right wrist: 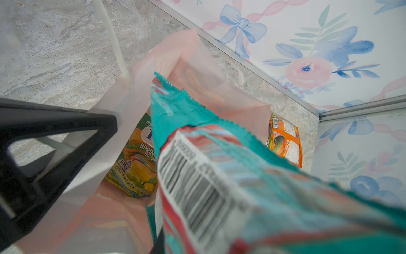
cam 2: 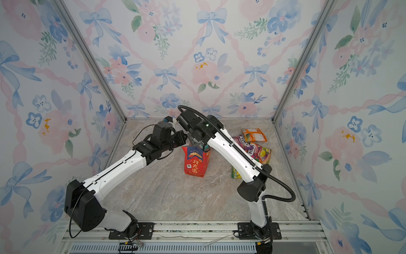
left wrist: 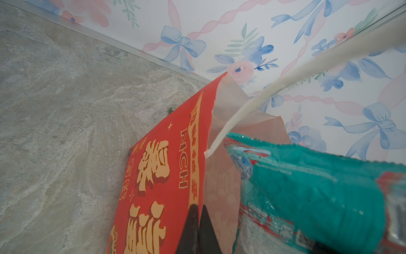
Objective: Place the snacks into the paper bag
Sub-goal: 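Lower the teal packet into the bag and open the right gripper, then move the right gripper back toward the green Fox's Spring Tea packet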
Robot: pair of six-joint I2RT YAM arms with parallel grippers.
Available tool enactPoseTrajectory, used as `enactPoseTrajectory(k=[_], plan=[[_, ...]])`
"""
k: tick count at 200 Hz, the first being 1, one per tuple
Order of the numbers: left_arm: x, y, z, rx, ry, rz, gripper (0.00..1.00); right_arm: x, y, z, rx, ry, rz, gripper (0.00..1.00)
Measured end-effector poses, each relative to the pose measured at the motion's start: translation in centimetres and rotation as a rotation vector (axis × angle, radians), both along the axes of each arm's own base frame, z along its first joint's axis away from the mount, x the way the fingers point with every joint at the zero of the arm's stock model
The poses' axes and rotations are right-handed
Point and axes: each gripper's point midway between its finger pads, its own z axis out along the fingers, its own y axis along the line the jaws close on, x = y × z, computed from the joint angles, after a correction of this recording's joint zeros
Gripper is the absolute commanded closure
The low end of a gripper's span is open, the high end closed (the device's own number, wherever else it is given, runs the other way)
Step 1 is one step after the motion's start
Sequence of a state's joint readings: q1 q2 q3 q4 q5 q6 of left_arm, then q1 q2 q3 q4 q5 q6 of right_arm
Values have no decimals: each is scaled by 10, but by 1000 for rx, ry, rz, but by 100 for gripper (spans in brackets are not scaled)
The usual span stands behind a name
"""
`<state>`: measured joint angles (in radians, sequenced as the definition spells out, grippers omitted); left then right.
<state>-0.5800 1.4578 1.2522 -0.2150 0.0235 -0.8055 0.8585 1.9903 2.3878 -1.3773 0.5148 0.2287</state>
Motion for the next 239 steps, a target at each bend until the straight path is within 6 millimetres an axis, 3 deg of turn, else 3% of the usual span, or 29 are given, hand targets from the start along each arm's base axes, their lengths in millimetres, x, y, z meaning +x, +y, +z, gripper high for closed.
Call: enactPoseTrajectory(k=[64,189,217,239], plan=[[0,0,0,0,0,0,100,6,4,-13,-6,26,-7,67],[0,-1,0,0,0,-2,100,2,20,4,118,43,59,45],[0,-1,0,-1,-1,-2,100,-7,22,18,226,81,112,40],[0,-1,0,-1,-1,-2,100,-17,17,40,326,96,158,35]])
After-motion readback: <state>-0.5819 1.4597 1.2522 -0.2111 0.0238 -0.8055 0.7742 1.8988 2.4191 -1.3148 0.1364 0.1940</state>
